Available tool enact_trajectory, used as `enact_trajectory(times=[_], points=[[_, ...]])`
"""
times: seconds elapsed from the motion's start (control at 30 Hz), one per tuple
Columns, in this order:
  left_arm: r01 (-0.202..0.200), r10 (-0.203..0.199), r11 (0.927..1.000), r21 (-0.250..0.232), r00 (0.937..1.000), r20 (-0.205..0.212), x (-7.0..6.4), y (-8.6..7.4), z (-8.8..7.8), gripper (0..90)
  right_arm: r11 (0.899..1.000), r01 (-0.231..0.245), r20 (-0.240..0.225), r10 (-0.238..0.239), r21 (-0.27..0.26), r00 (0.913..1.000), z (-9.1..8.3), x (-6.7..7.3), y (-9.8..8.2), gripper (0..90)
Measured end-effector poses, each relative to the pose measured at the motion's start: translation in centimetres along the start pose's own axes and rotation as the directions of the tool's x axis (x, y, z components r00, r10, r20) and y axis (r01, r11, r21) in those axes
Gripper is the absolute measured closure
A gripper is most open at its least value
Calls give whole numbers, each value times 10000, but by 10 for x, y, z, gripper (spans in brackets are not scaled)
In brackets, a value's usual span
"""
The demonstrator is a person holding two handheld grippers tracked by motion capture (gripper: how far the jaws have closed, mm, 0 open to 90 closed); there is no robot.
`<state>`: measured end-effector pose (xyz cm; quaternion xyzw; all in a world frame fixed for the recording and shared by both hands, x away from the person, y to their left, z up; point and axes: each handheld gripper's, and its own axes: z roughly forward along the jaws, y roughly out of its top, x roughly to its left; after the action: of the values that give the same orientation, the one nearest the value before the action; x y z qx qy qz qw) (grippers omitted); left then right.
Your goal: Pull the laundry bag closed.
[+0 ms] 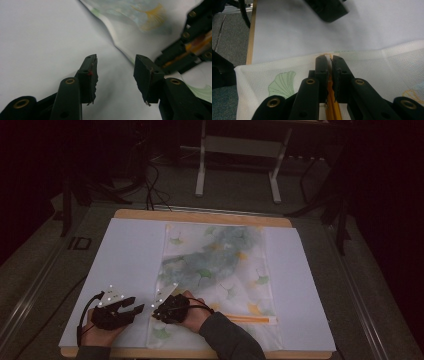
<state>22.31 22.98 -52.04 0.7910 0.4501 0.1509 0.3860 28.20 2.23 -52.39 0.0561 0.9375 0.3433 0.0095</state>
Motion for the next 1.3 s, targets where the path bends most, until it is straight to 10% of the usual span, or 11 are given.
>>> enact_trajectory(times=[1.3], points=[[531,-709,9928,1078,9831,1688,-26,-2,11,515,9996,62,258,-55,-272,9997,-14,-2,4,838]])
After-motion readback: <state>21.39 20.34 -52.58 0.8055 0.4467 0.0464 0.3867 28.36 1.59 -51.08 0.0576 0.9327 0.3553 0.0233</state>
